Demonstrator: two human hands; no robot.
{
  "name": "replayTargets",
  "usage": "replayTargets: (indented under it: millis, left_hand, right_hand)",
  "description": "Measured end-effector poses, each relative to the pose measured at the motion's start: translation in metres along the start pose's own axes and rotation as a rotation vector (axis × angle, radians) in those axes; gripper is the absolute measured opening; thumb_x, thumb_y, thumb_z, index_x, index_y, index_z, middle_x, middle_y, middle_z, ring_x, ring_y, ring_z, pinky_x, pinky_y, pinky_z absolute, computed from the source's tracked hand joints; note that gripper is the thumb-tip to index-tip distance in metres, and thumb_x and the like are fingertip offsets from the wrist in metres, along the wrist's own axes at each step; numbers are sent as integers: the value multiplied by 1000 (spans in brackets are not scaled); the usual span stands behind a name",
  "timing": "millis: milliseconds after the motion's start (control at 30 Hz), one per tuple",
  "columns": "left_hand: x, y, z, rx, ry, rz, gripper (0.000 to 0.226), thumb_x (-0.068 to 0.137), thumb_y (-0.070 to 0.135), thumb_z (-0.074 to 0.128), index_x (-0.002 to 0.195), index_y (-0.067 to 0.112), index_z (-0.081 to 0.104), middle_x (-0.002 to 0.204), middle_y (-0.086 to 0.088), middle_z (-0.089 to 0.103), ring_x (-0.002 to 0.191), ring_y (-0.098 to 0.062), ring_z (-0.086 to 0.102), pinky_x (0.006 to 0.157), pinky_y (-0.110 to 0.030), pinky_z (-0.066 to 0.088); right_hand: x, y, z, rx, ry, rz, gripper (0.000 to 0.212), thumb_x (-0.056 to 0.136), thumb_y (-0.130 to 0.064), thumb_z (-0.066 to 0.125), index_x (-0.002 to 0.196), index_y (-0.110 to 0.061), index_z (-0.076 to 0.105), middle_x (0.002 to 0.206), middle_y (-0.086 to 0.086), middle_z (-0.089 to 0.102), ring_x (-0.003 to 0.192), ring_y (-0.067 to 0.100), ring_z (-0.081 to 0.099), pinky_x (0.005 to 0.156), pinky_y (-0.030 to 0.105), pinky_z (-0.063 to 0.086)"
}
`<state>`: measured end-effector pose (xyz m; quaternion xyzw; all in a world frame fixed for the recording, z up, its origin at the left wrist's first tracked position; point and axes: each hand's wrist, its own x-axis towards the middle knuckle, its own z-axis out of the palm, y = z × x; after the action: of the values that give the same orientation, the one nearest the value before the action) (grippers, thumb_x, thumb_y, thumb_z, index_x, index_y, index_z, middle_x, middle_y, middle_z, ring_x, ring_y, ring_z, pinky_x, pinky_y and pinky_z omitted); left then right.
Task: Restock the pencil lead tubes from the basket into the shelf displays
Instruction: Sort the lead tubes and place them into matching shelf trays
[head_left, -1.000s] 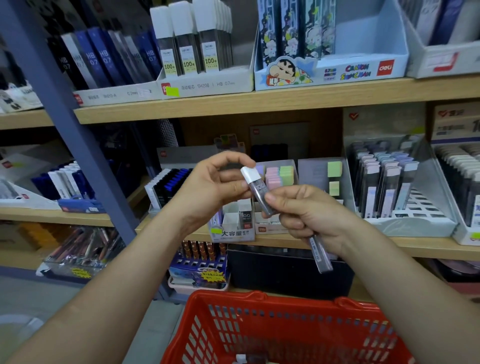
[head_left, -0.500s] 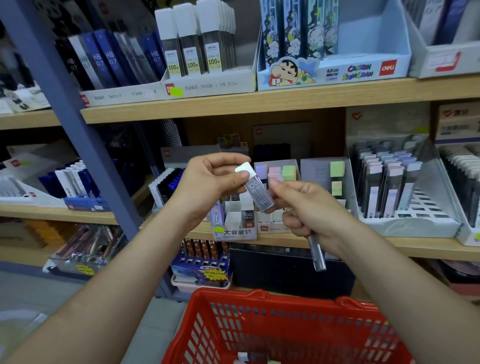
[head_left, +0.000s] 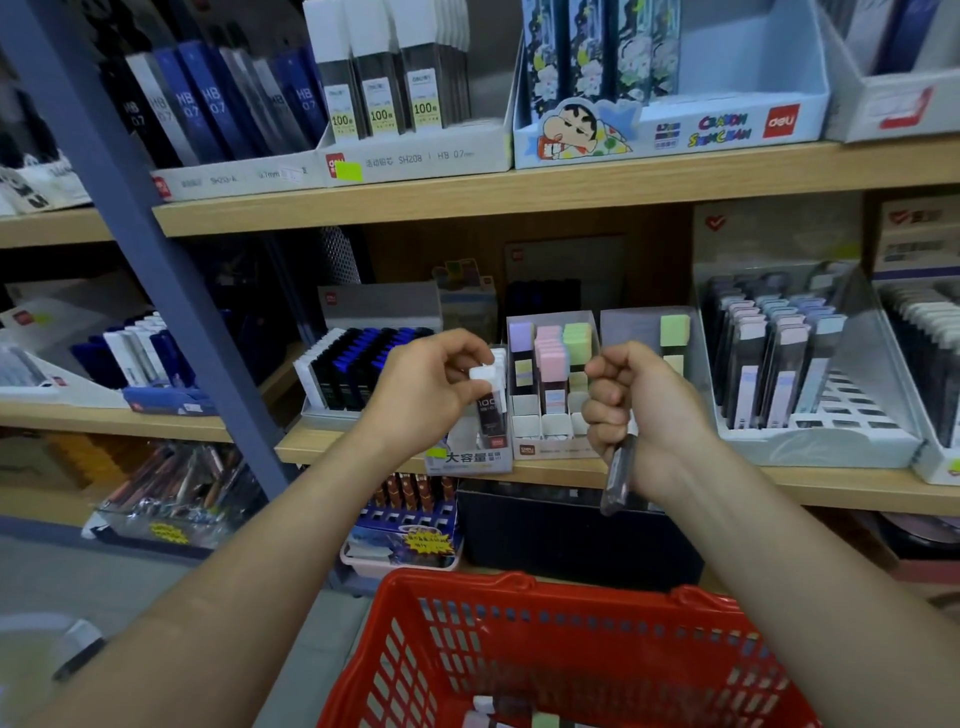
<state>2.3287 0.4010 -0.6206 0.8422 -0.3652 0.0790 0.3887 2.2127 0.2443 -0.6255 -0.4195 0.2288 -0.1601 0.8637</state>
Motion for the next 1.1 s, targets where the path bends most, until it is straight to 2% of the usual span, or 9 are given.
replayTargets:
  millis: [200,433,500,567,633,700,800,933,1100]
  left_hand:
    - [-1,-10,16,149,-33,62,20,77,12,80,93,19,71,93,4,61,82,-9,57,75,-15,46]
    - [-4,-3,18,342,-15,100,26,82,22,75,107,21,68,93,8,53,79,-11,51,79,-30,49]
    - [-10,18,12,201,6,85,8,86,27,70,92,23,66,81,11,58,72,-9,56,71,-30,52]
    - [-18,46,10,-169,-140,-62,14,90,31,65,85,18,62,71,2,67,61,-12,63,61,-30,56]
    - [-27,68,12,-483,-384,-207,19,89,29,65,91,13,54,68,-7,70,57,-17,65,53,-27,54]
    - [-34,76,18,-649,-482,-257,27,85,19,69,98,11,47,64,-8,68,57,-19,66,50,-23,53]
    - [-36,77,21,-776,-375,-278,33,81,5,72,102,11,47,67,-9,70,57,-16,66,50,-23,53]
    - [-32,69,17,-746,-167,-199,41,79,6,74,113,21,55,76,-15,73,65,-18,68,57,-27,54]
    - [-33,63,14,-720,-145,-155,55,84,8,70,132,32,54,67,-11,68,65,-11,64,59,-23,54]
  right_hand:
    - [2,11,-1,239,19,0,32,95,-23,48,64,-14,52,45,-7,30,33,6,25,30,16,22]
    - [1,14,1,500,-147,33,38,94,-26,46,58,-13,52,43,-7,28,32,6,25,32,15,20]
    - [1,11,3,525,-172,19,41,95,-29,45,58,-13,52,43,-7,27,31,6,25,32,14,20]
    - [0,5,5,519,-167,-19,41,96,-31,45,60,-13,51,42,-7,27,31,6,25,32,15,21]
    - [-1,-2,7,491,-141,-71,40,96,-31,46,61,-13,49,42,-6,26,32,6,24,33,16,21]
    - [-3,-6,10,466,-117,-109,39,96,-31,48,62,-12,48,43,-6,26,33,7,24,34,17,22]
    - [-5,-10,11,367,-123,-129,38,97,-36,50,71,-9,58,51,-1,38,45,12,40,45,22,37]
    - [-10,-22,2,-159,-237,-112,32,94,-40,58,110,-15,69,81,4,66,75,18,63,73,33,49]
    - [-10,-27,-4,-434,-323,-145,22,88,-18,69,108,-9,72,85,1,73,84,14,68,76,27,52]
